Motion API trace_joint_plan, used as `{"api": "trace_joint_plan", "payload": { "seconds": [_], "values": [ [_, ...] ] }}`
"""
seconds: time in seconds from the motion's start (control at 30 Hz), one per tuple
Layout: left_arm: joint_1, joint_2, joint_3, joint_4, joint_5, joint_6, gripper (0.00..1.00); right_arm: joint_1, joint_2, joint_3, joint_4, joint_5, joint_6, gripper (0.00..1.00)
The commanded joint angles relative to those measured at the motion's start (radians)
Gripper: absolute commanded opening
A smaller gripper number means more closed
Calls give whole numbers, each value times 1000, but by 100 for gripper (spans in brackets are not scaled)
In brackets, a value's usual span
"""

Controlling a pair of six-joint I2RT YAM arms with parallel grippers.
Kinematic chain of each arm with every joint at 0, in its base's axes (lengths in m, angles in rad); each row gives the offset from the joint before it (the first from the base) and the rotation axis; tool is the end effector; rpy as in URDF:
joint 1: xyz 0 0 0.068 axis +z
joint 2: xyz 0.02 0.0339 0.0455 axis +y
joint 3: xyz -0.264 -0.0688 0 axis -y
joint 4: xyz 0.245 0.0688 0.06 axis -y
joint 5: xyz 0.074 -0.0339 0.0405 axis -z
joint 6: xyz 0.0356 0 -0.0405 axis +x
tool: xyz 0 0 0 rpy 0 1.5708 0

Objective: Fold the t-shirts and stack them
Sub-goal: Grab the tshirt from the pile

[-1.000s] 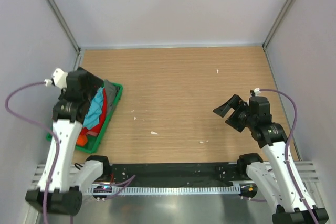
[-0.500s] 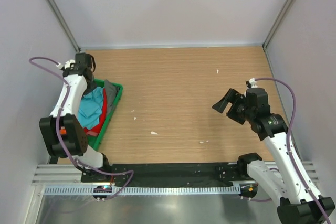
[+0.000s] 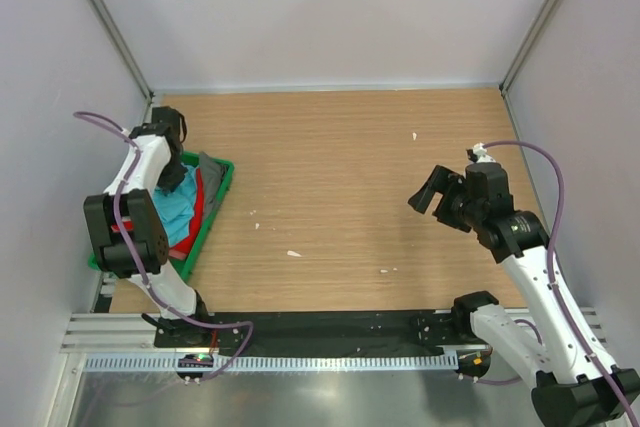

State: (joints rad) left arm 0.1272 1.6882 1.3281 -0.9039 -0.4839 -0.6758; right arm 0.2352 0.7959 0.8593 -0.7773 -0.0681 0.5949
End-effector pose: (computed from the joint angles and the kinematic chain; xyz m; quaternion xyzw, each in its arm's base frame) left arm 0.3284 0.0587 0.2449 -0.4087 0.8689 0.1877 0.2069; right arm 0.1538 0.0394 0.3058 0.1487 0.8970 0.1958 0.3675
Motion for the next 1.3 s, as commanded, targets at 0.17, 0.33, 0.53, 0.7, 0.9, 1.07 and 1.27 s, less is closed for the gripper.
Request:
{"api": "trace_joint_plan", "payload": {
  "seconds": [0.17, 0.33, 0.53, 0.7, 0.9, 1.07, 1.27],
  "values": [
    [6, 50, 221, -27, -35, 47, 0, 44, 6, 50, 7, 47, -38, 89],
    [-61, -56, 379, -52, -30, 59, 0, 72, 11, 60, 10, 51, -40, 89],
    [-201, -226, 637, 10, 43, 81, 0, 98, 8, 73, -2, 57, -40, 89],
    [-284, -295, 843, 187, 301, 27, 0, 104, 12, 83, -11, 60, -24, 89],
    [-493, -282, 959, 281, 524, -41, 0, 102, 19, 92, -27, 63, 0, 89],
    [-902, -366, 635, 304, 355, -16, 0, 102, 46, 95, -36, 90, 48, 89],
    [-986, -374, 449, 127, 193, -1, 52, 102, 43, 66, -42, 44, 86, 89]
  ]
}}
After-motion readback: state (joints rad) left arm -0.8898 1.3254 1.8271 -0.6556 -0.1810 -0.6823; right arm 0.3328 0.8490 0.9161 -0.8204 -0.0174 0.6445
